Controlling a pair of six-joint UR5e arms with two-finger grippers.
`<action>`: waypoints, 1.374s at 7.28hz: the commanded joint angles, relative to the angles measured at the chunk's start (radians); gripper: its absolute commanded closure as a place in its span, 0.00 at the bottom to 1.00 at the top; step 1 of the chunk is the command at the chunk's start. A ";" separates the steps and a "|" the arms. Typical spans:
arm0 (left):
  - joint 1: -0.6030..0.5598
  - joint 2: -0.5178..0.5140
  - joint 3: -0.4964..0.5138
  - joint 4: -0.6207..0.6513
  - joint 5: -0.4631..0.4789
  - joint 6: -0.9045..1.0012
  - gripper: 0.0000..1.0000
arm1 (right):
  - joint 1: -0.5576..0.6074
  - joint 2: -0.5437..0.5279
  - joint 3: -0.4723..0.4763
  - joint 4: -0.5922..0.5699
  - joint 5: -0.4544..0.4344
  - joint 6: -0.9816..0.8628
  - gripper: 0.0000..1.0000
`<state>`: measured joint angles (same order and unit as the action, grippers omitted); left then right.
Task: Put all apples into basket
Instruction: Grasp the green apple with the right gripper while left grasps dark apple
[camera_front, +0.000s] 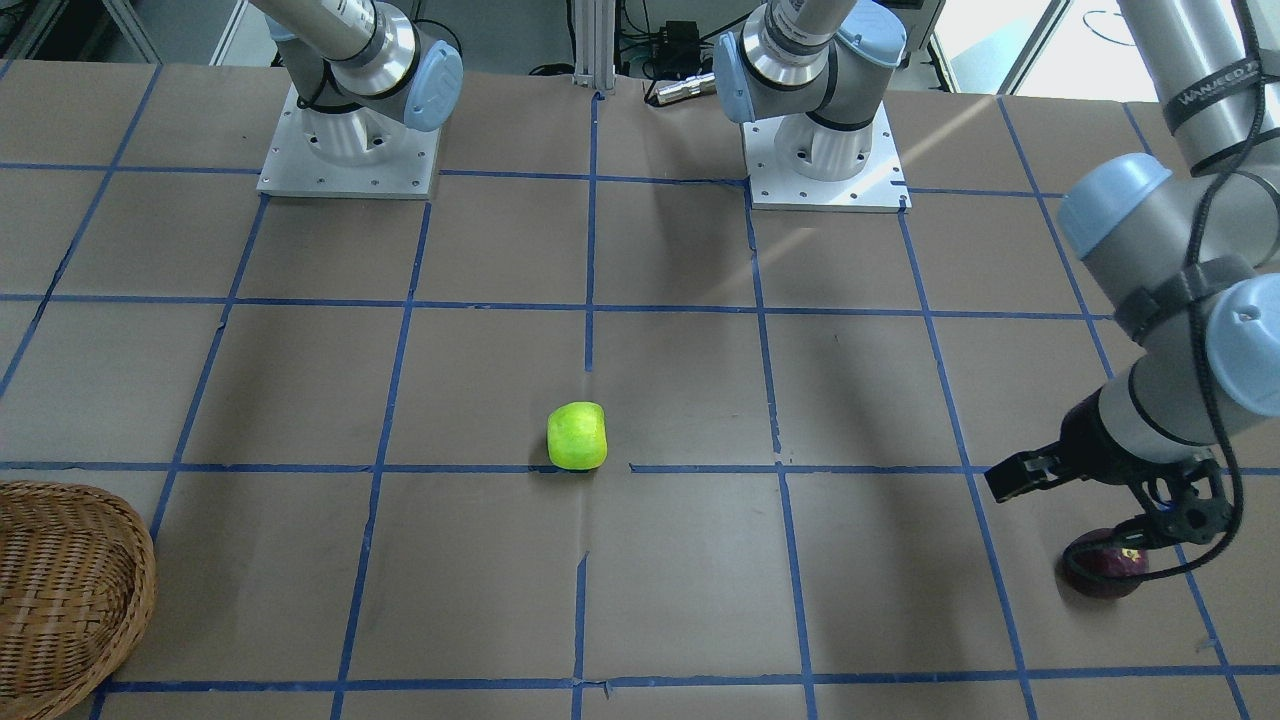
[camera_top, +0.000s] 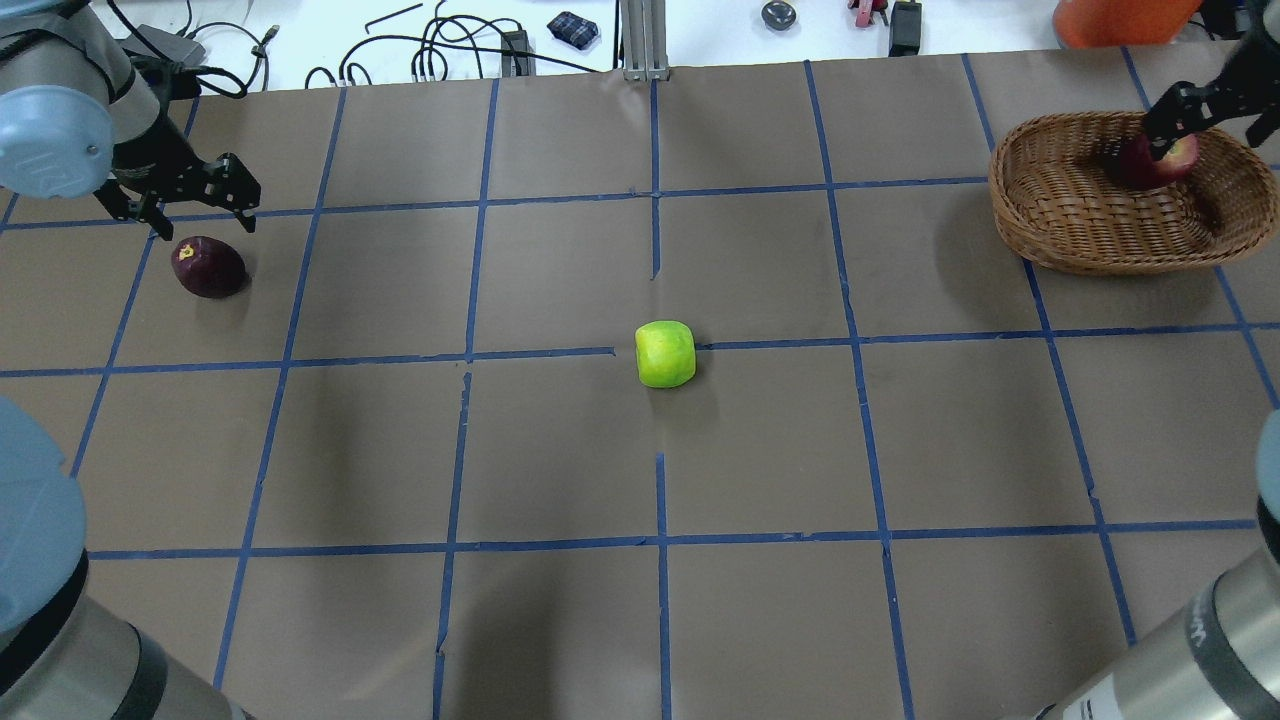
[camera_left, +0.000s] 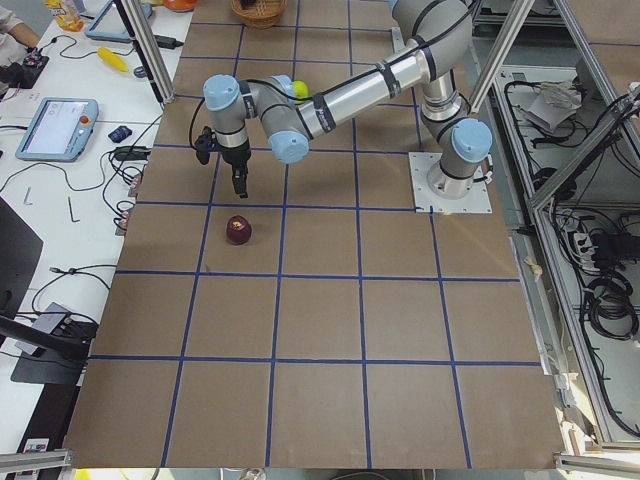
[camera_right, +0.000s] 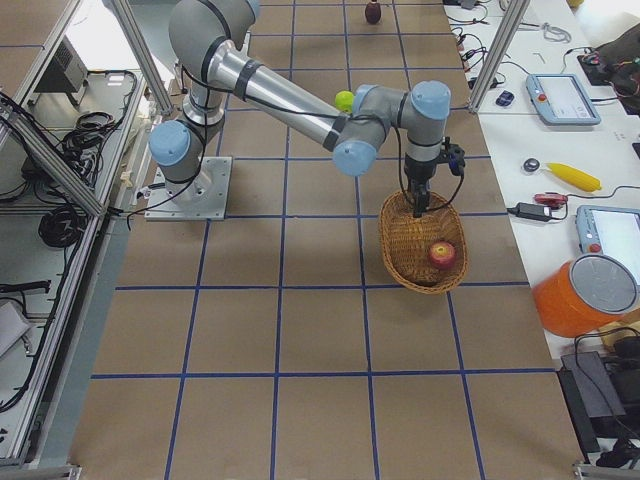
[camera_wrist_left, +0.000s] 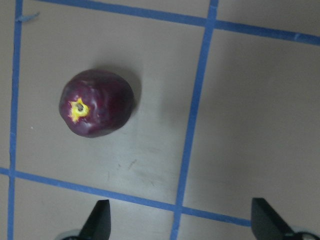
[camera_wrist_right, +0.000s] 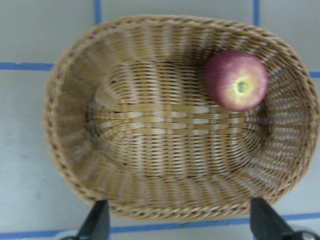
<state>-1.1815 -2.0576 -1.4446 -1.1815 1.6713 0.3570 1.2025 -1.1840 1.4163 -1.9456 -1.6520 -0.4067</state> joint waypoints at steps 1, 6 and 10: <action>0.051 -0.068 0.033 0.025 -0.004 0.202 0.04 | 0.222 -0.072 0.007 0.193 0.024 0.214 0.00; 0.094 -0.170 0.053 0.106 -0.061 0.306 0.08 | 0.650 0.044 0.099 0.032 0.118 0.554 0.00; 0.109 -0.216 0.050 0.126 -0.064 0.312 0.08 | 0.664 0.096 0.153 -0.042 0.259 0.548 0.00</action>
<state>-1.0782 -2.2606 -1.3936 -1.0515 1.6084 0.6654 1.8650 -1.1022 1.5627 -1.9823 -1.4395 0.1435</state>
